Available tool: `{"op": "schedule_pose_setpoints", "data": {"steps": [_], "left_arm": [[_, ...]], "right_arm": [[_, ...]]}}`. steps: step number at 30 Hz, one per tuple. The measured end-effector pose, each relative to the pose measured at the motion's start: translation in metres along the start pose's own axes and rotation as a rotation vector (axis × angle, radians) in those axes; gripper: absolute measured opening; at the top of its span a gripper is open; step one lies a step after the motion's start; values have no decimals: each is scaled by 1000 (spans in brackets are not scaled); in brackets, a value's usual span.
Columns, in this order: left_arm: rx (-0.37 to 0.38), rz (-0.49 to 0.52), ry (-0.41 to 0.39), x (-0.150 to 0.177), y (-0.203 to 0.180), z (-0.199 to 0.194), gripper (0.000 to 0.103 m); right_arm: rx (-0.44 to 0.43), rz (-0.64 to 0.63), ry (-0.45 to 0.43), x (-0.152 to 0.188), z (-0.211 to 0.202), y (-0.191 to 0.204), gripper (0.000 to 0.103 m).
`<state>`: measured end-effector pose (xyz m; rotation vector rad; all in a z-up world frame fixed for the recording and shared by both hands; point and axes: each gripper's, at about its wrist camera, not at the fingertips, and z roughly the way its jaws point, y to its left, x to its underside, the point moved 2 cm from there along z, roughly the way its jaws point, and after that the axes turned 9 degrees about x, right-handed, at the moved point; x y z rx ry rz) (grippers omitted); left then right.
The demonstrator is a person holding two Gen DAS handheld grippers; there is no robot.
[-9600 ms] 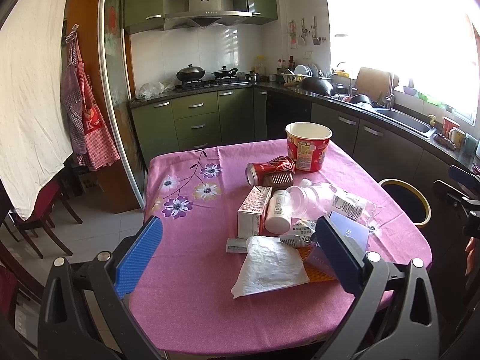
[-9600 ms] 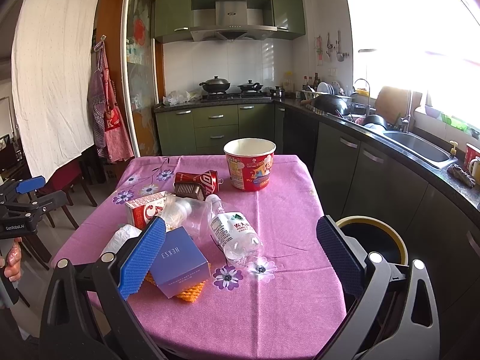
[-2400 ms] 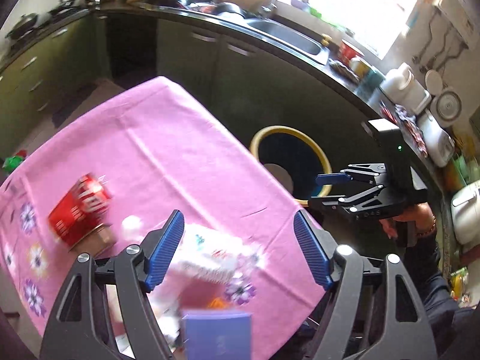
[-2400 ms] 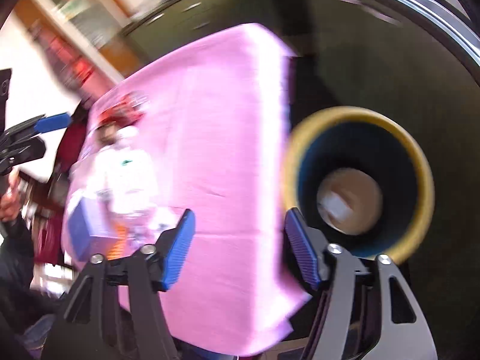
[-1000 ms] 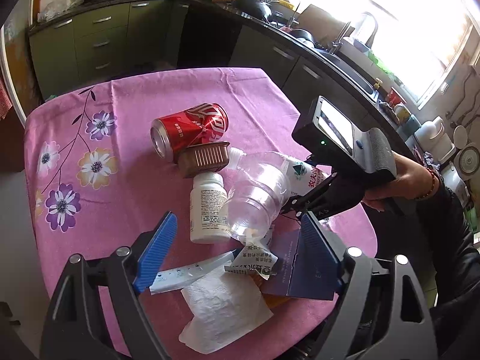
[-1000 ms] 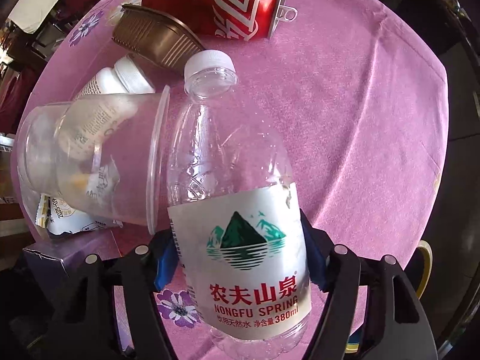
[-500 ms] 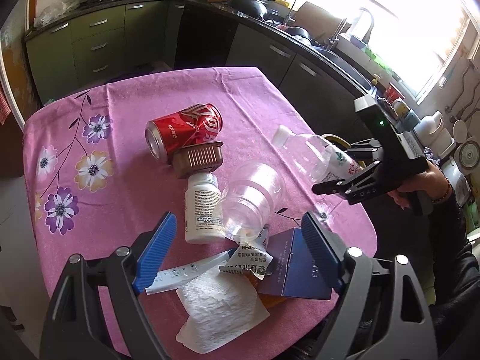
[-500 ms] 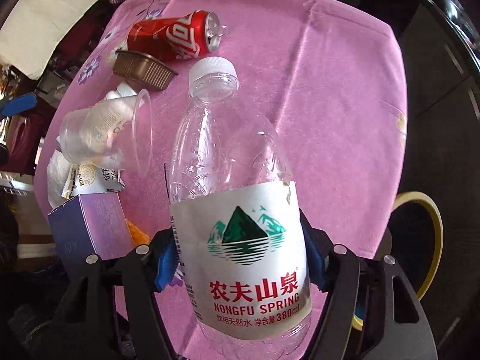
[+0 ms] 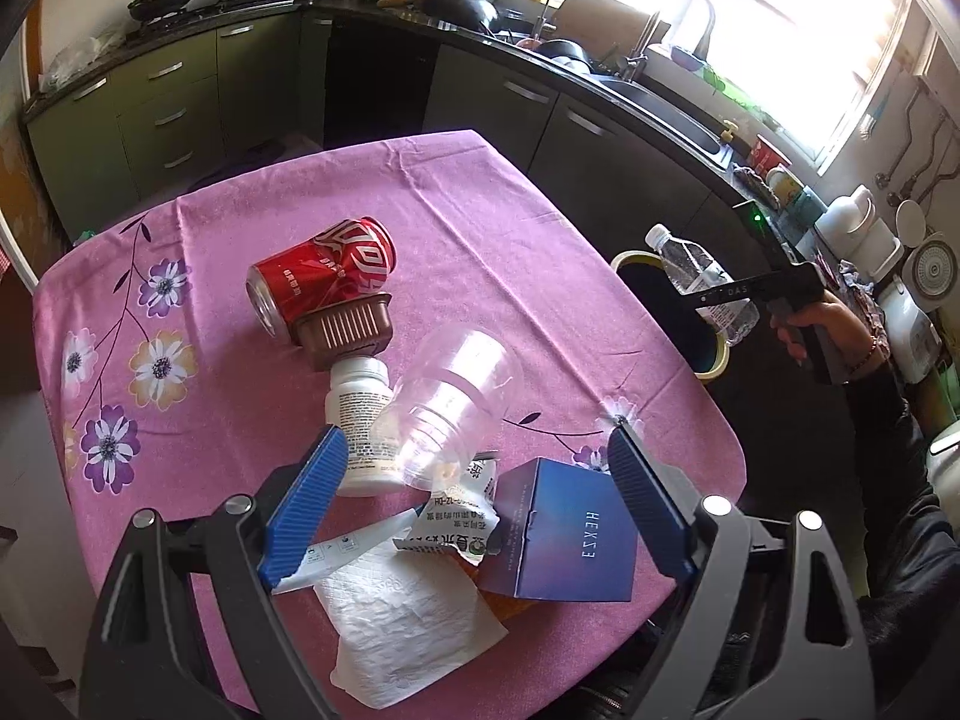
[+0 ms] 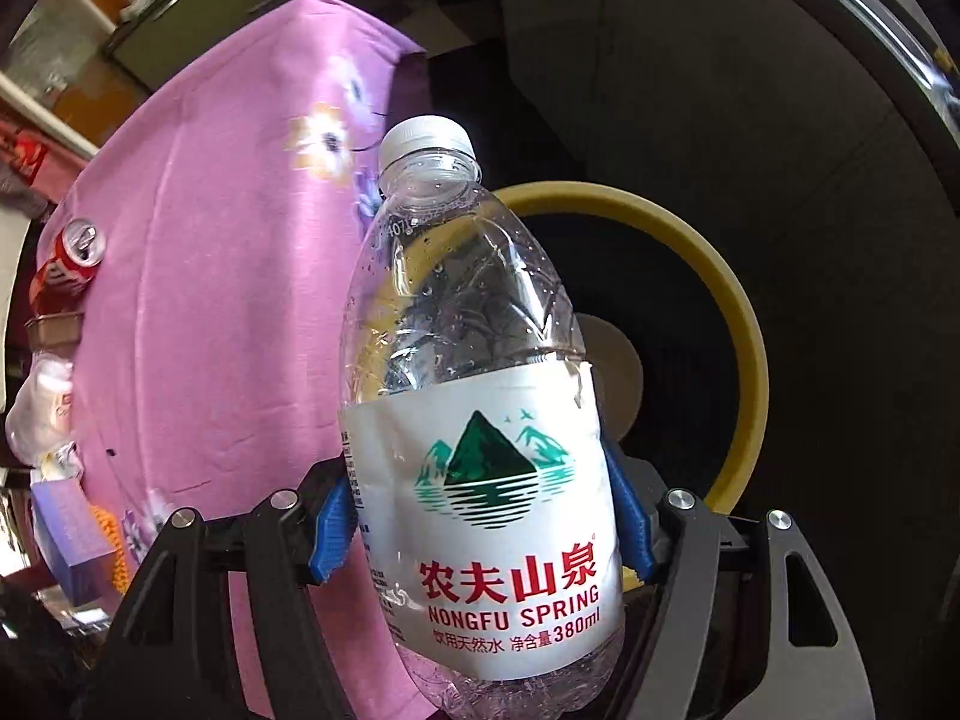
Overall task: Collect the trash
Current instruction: 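Drop the water bottle into the bin with the right gripper while the left gripper approaches the clear cup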
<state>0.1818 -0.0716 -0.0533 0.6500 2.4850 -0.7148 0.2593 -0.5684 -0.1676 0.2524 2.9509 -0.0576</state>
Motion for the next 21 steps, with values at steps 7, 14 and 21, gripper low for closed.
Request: {"op": "schedule_pose_setpoints", "data": {"steps": [7,14,21], "left_arm": [[-11,28,25,-3,-10,3,84],[1,46,54,-5,-17,12,84],[-18,63,94,-5,-13,21,84]], "right_arm": [[1,79,52,-12,46,-26,69],[-8,128,31,-10,53,-44,76],[-126,131,-82,28,12,-20,76]]}}
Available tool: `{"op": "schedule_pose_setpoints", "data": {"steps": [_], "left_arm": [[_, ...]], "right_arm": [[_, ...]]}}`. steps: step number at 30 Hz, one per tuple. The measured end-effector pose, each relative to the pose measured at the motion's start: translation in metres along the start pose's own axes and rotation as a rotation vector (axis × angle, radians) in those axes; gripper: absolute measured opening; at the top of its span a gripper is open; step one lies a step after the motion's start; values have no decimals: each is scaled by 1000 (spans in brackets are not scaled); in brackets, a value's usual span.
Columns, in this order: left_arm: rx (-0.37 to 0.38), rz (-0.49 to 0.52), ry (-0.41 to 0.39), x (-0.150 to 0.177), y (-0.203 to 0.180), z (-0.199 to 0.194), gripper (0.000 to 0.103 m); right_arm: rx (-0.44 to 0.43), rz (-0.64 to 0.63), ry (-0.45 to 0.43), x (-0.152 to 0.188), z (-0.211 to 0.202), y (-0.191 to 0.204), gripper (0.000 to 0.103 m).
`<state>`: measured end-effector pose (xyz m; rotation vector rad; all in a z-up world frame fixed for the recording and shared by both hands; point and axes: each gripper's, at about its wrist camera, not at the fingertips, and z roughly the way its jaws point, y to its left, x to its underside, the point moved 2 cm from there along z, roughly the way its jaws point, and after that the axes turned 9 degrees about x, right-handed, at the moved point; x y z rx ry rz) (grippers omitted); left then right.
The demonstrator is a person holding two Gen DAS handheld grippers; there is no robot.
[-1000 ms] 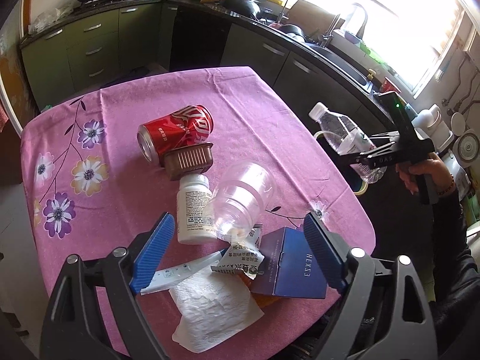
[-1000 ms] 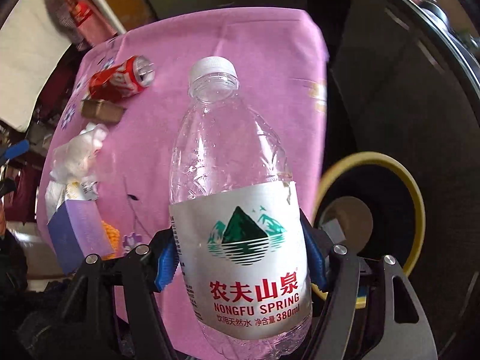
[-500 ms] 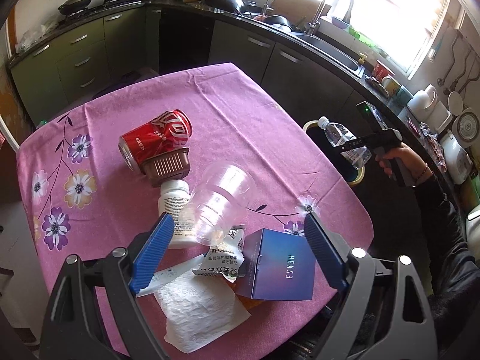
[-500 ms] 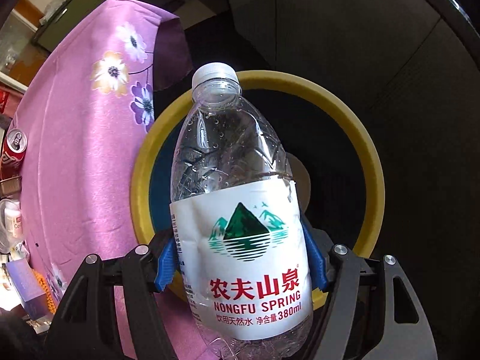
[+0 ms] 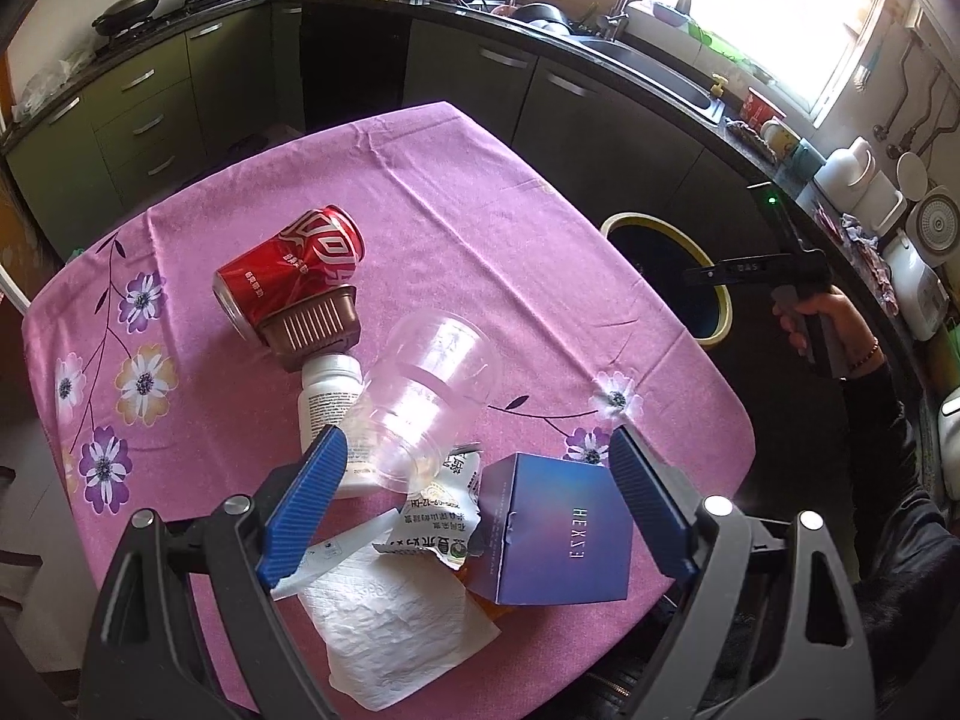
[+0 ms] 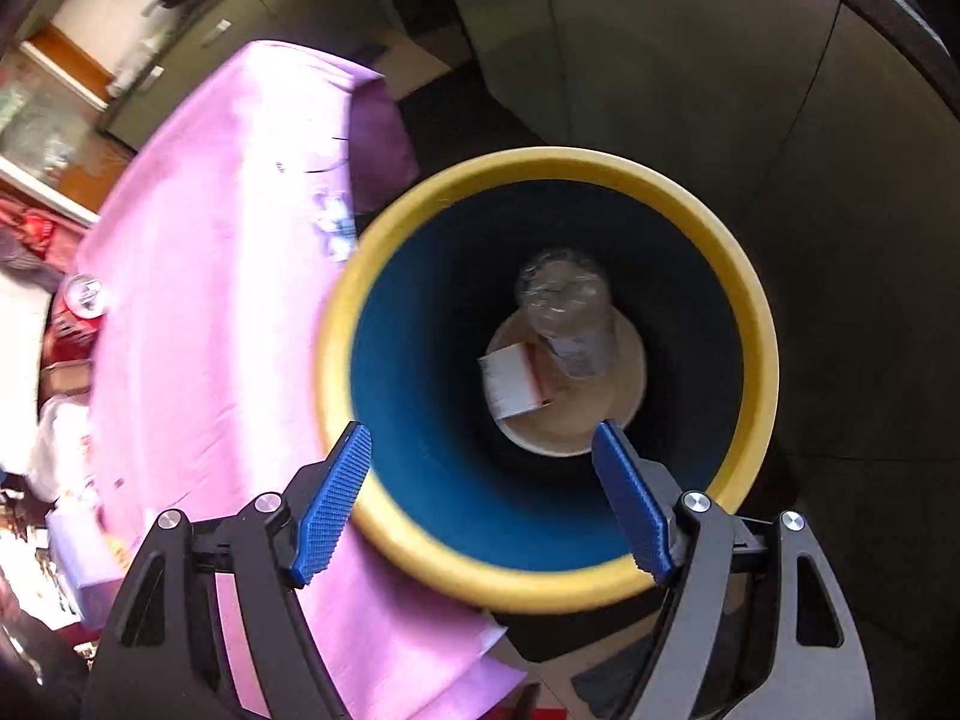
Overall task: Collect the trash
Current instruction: 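Drop the water bottle into the bin with the right gripper while the left gripper approaches the clear cup, then grasp the clear plastic cup with the left gripper and drop it into the bin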
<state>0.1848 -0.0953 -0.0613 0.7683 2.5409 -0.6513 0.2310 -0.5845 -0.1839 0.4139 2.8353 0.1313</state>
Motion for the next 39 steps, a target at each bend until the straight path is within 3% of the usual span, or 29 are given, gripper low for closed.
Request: {"op": "schedule_pose_setpoints", "data": {"steps": [4,14,20,28,34,39], "left_arm": [[-5,9,44,-3,6,8,84],[-7,122,220,-31,10,47,85],[-25,230,361,-38,12,82,85],[-17,238,474,-41,18,114,84],[-29,238,514,-42,22,131,79],[-40,228,545,-43,27,147,67]], "right_arm": [[-50,-7,-32,22,-12,8,76],[-73,-33,-33,47,-21,22,76],[-82,-54,-18,49,-18,28,77],[-87,-58,4,49,-9,31,77],[-92,-70,18,48,-2,36,77],[-97,-83,31,47,3,41,77]]}}
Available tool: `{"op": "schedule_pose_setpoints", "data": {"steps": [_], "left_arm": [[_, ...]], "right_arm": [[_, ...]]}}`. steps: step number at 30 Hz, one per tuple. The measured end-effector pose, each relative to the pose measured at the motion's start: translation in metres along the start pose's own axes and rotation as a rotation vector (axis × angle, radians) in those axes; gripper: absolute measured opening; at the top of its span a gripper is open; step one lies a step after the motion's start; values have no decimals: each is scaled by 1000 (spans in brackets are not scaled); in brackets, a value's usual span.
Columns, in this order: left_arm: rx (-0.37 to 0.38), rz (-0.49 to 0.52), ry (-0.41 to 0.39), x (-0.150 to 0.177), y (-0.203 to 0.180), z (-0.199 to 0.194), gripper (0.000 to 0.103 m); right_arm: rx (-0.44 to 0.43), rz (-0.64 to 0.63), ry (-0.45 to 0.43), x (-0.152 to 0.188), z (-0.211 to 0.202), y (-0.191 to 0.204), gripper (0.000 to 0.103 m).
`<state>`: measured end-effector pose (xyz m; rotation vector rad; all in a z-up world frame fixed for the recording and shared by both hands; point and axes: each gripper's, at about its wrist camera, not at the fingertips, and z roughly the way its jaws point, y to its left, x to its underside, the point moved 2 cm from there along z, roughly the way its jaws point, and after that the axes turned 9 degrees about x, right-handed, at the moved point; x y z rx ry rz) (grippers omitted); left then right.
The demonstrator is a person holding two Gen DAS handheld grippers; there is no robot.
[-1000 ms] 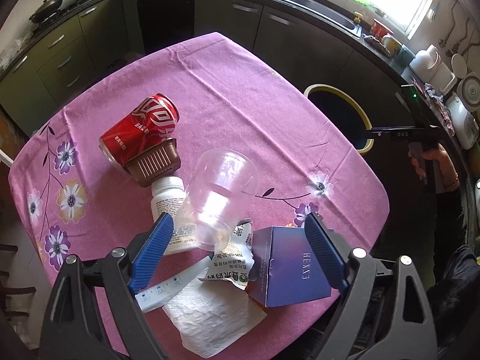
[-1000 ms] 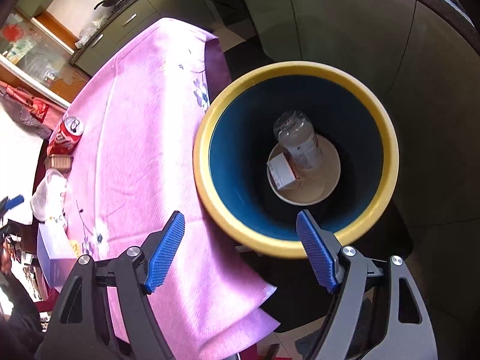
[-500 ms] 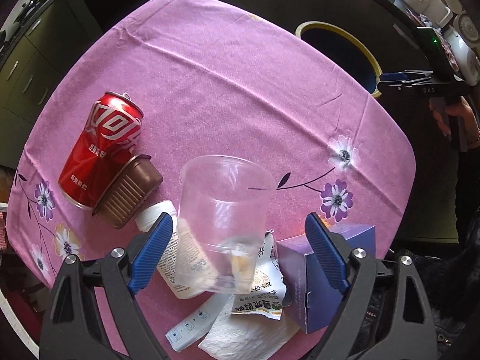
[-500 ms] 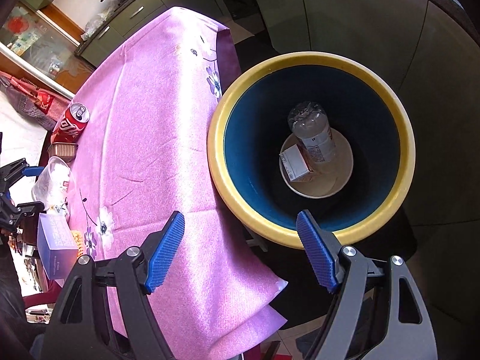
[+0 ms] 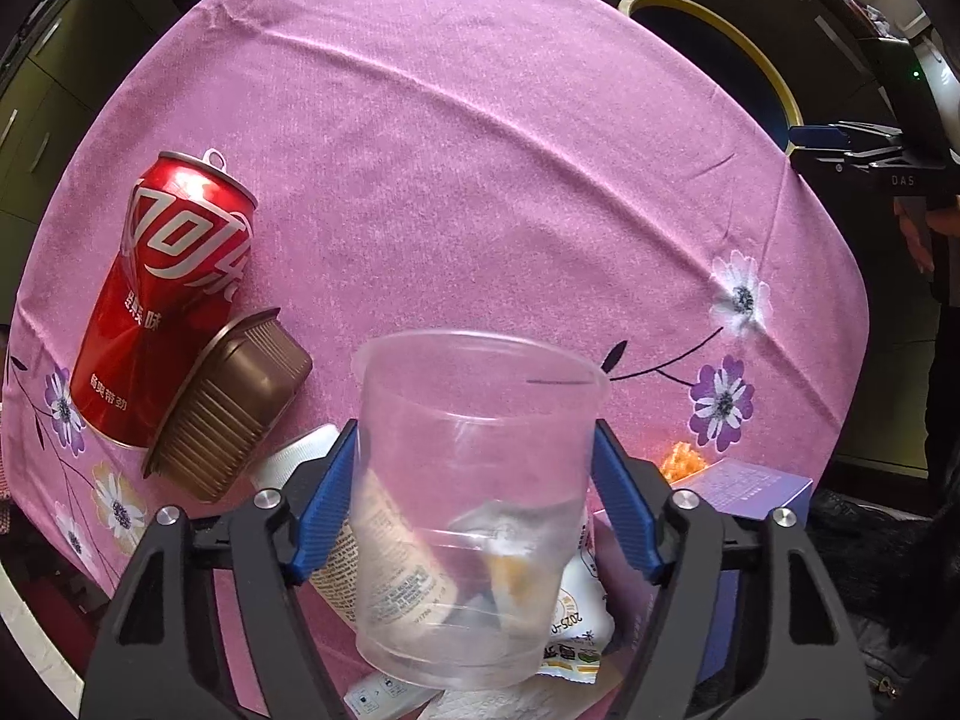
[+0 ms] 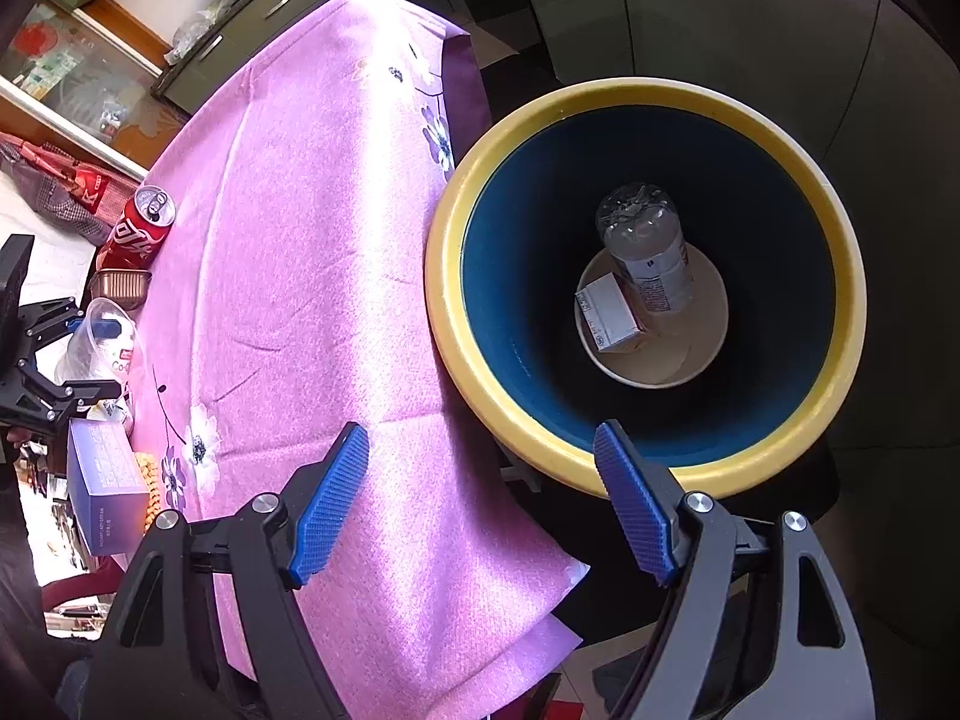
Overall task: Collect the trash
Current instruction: 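Grasp the clear plastic cup with the left gripper and drop it into the bin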
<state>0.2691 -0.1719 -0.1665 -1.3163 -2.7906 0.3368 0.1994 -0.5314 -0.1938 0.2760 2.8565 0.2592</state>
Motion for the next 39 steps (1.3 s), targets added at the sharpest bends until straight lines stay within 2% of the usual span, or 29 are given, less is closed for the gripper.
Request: {"op": "schedule_pose_setpoints", "data": {"steps": [9,19,27,33,39], "left_arm": [[-7,-7,-6,1,0,7,62],[-8,11,-57,1,-4,-21,62],[-21,37,-83,-10,-27,-45,62],[4,118,-104,-49,-72,-59,62],[42,228,-102,-116,-137,-40,62]], "right_arm": [[-7,1,1,-1,3,2,77],[-20,10,-16,2,-2,0,77],[-37,36,-53,9,-18,-11,77],[-41,86,-124,25,-46,-34,77],[-27,152,-170,51,-68,-70,77]]}}
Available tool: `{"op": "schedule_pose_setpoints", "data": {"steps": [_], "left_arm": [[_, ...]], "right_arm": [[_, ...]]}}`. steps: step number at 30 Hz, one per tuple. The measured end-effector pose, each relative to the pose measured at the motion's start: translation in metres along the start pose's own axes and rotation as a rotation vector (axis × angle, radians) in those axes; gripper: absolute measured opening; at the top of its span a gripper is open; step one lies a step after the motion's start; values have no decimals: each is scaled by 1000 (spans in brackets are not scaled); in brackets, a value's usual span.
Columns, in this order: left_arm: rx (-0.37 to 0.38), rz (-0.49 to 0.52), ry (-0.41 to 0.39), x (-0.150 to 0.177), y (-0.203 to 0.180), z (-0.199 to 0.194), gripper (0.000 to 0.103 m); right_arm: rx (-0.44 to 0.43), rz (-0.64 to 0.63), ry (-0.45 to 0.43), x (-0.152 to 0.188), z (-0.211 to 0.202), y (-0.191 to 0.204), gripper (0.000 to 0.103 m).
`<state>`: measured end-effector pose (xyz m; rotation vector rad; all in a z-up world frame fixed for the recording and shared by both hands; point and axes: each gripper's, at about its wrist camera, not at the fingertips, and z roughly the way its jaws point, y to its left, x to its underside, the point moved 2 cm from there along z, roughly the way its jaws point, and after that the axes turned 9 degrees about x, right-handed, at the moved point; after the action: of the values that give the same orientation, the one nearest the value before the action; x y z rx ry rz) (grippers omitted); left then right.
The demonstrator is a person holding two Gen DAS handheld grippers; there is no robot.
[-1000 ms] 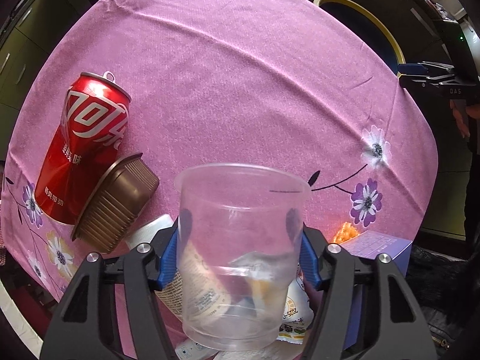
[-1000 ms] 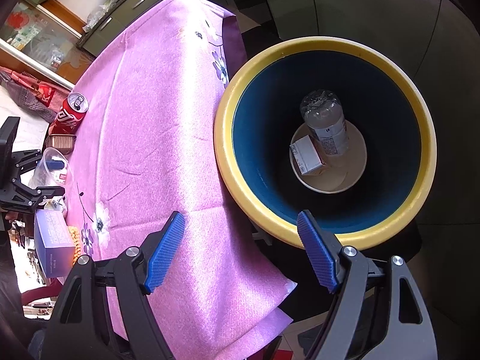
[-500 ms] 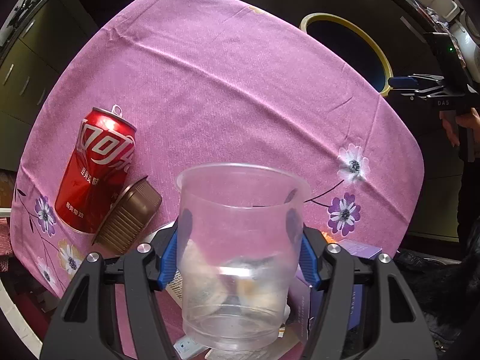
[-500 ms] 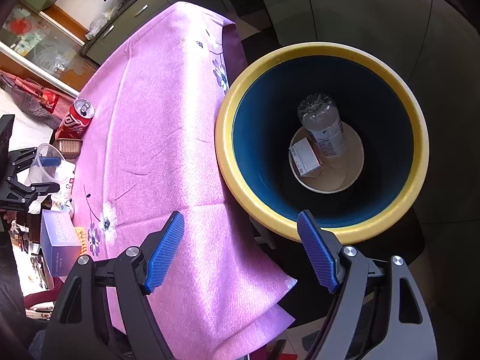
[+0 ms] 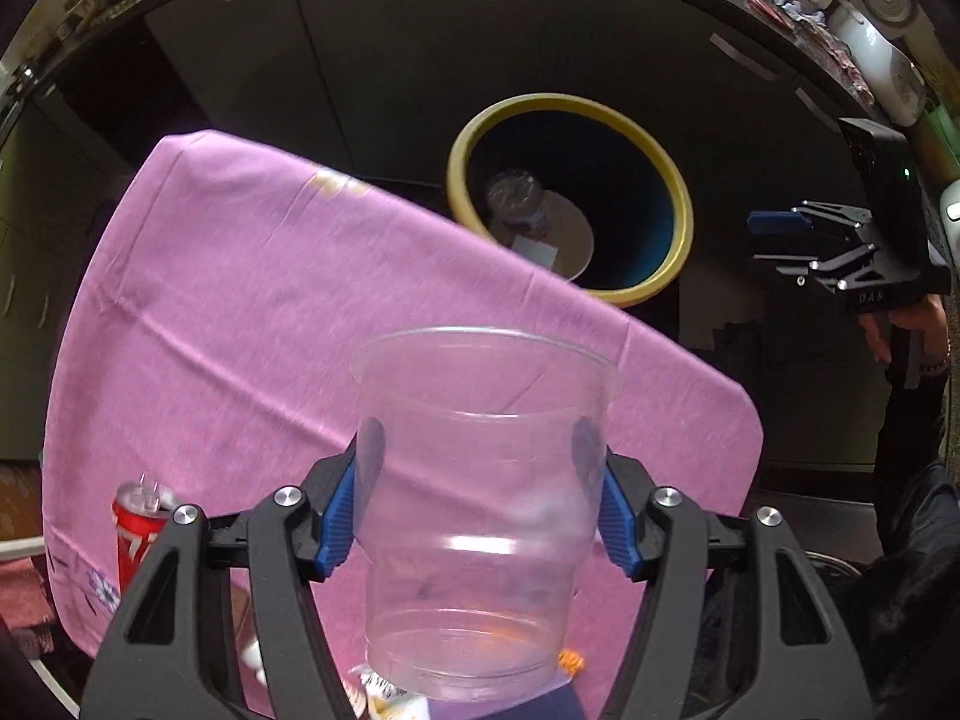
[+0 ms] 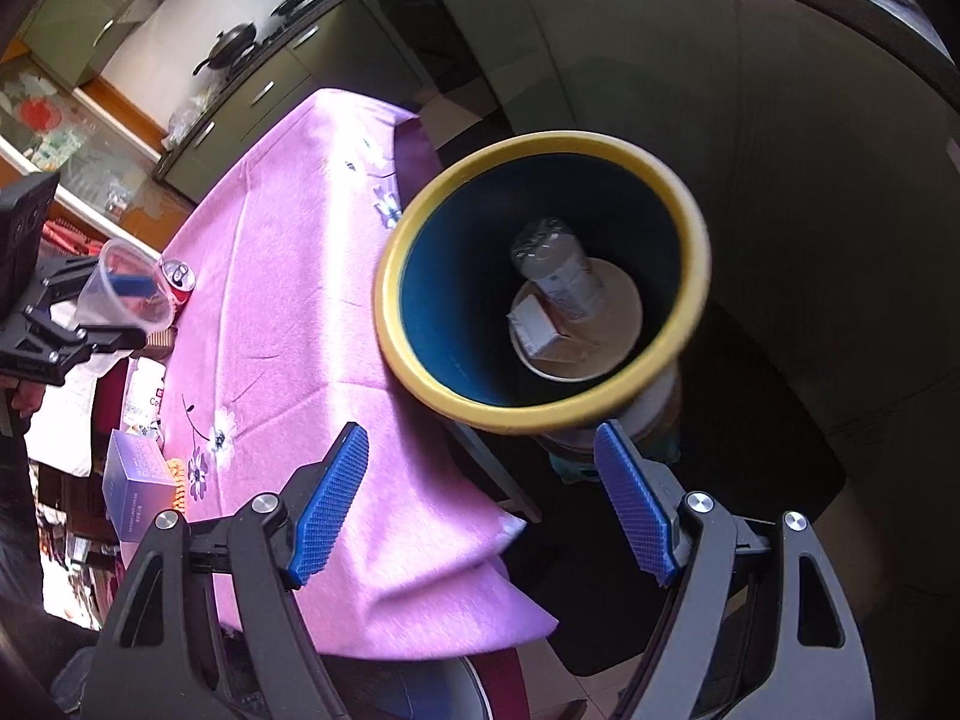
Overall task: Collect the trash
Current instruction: 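Grasp the clear plastic cup with the left gripper and drop it into the bin, then move the right gripper to the white pill bottle and grasp it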
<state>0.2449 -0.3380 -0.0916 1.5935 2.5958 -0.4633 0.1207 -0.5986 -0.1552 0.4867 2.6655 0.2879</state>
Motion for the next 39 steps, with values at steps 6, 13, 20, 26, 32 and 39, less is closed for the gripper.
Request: {"op": "schedule_pose_setpoints", "data": {"steps": [6,13,20,26,32,39], "left_arm": [[46,56,27,-74,-33,53,62],[42,63,20,-138,-55,108,74],[35,20,-42,-128,-48,81,80],[60,-20,-157,-64,-28,16,81],[47,-105,-272,17,-1,-37,84],[-13,-244,-370,128,37,-83,89]], "right_arm": [[20,70,-26,17,-18,-37,77],[18,119,-19,30,-21,-57,78],[23,122,-23,33,-24,-59,79],[15,79,-8,27,-16,-39,79],[8,-18,10,15,-9,4,79],[-11,-196,44,-4,5,78,79]]}}
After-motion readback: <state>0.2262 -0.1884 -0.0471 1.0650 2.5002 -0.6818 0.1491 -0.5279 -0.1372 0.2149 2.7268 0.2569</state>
